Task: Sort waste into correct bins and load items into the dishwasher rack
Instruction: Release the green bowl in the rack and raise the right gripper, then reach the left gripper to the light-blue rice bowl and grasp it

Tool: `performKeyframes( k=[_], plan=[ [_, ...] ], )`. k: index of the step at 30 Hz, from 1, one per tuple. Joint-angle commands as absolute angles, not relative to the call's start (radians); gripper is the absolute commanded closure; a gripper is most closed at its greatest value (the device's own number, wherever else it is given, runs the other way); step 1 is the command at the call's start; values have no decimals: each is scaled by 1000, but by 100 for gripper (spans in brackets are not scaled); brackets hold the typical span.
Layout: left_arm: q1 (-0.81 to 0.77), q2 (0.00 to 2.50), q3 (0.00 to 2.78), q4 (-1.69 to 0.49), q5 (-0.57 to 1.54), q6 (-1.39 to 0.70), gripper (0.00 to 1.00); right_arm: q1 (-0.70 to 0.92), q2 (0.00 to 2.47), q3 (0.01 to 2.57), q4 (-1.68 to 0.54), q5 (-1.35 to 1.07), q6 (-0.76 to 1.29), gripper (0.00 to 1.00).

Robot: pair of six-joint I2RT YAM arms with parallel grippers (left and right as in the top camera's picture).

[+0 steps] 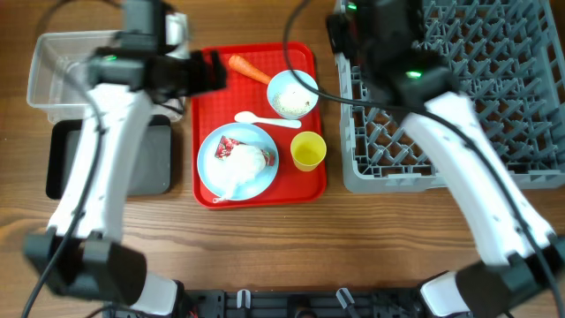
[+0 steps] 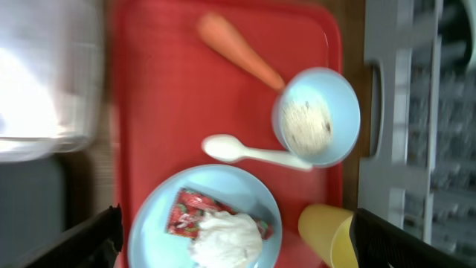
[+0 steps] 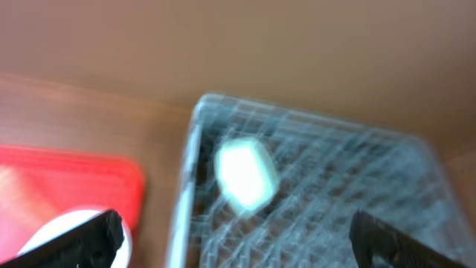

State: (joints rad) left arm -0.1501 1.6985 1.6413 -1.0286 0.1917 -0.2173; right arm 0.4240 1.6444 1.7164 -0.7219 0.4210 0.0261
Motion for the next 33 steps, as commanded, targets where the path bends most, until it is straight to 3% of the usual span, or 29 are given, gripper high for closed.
performKeyframes(
  k=[1, 7, 20, 23, 28, 33],
  plan=[
    [-212, 1798, 1640, -1013, 189, -149, 3, 359, 1580, 1708, -850, 122, 268, 0],
    [-242, 1930, 1640, -918, 190, -149, 6, 332, 1564, 1708, -970, 123, 291, 3],
    [-331, 2121, 1640, -721, 189, -165, 13, 331, 1564, 1708, -993, 134, 340, 13],
    [-331, 2126, 1640, -720, 189, -164, 18, 331, 1565, 1708, -993, 134, 340, 13],
    [-331, 2127, 1640, -703, 189, -164, 41, 331, 1565, 1705, -993, 133, 342, 14],
    [-331, 2135, 1640, -680, 189, -164, 44, 332, 1565, 1694, -992, 133, 344, 14]
  ],
)
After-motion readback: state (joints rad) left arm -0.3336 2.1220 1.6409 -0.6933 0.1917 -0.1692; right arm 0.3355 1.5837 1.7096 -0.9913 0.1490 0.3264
